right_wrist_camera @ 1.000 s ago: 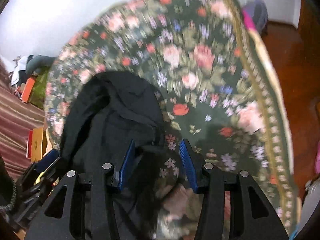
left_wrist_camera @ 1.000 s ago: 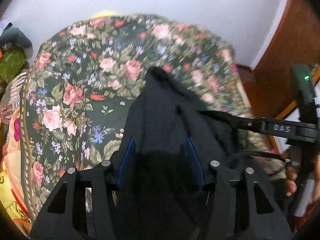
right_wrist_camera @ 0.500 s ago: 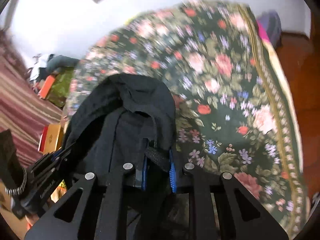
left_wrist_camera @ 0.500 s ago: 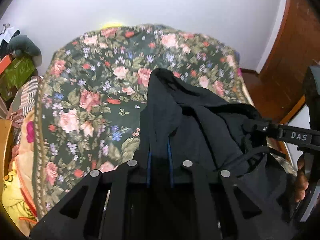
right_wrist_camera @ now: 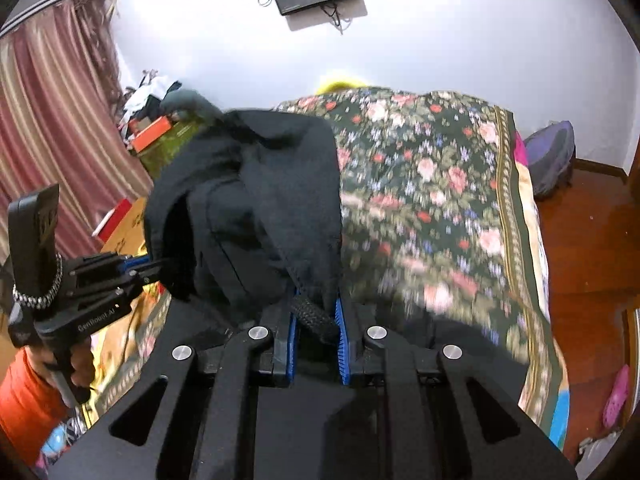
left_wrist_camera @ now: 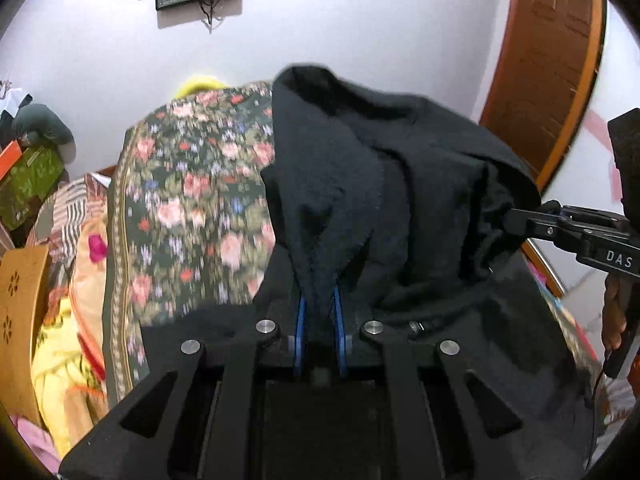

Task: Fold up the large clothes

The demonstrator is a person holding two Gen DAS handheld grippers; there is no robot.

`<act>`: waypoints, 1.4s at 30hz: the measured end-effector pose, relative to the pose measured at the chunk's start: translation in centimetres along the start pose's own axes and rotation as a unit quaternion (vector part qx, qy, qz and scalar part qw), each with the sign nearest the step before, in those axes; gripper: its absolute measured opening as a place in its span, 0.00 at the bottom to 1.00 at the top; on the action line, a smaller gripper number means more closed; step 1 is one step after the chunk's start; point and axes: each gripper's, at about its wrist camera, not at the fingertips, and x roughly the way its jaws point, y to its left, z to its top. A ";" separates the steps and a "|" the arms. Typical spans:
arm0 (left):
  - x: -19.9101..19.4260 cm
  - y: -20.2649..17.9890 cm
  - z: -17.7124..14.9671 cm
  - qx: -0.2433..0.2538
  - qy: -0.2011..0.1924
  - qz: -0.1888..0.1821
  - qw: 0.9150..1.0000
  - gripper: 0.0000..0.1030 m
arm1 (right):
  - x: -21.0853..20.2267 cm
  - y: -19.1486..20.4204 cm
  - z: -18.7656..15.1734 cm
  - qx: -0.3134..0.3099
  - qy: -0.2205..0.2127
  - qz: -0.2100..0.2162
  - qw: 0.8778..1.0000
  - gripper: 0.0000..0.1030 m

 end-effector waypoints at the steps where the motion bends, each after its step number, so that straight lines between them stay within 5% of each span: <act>1: -0.4 -0.2 -1.1 0.000 0.005 -0.004 1.000 0.11 | -0.2 0.3 -1.0 -0.001 0.006 -0.001 1.000 0.14; 14: 0.2 -1.8 -12.4 0.000 0.098 0.015 0.995 0.12 | 1.7 1.9 -8.6 -0.049 0.105 -0.052 0.992 0.17; 18: -1.0 -1.8 -14.2 0.004 0.108 0.015 0.994 0.12 | 0.3 2.4 -9.3 -0.074 0.104 -0.067 0.990 0.18; 22: -3.6 -1.2 -14.2 -0.007 0.086 0.011 0.996 0.14 | -0.9 2.8 -9.7 -0.079 0.108 -0.062 0.989 0.21; 27: -6.6 -0.6 -12.5 -0.005 0.033 0.011 0.999 0.42 | -2.9 4.1 -8.8 -0.083 0.082 -0.032 0.993 0.35; 30: -7.1 -0.4 -11.4 -0.005 0.014 0.007 1.000 0.47 | -3.5 4.7 -7.6 -0.078 0.056 -0.013 0.995 0.50; 42: -0.5 2.3 -8.9 -0.025 0.040 0.031 0.998 0.48 | 3.9 6.4 -3.7 -0.084 0.072 0.024 0.994 0.52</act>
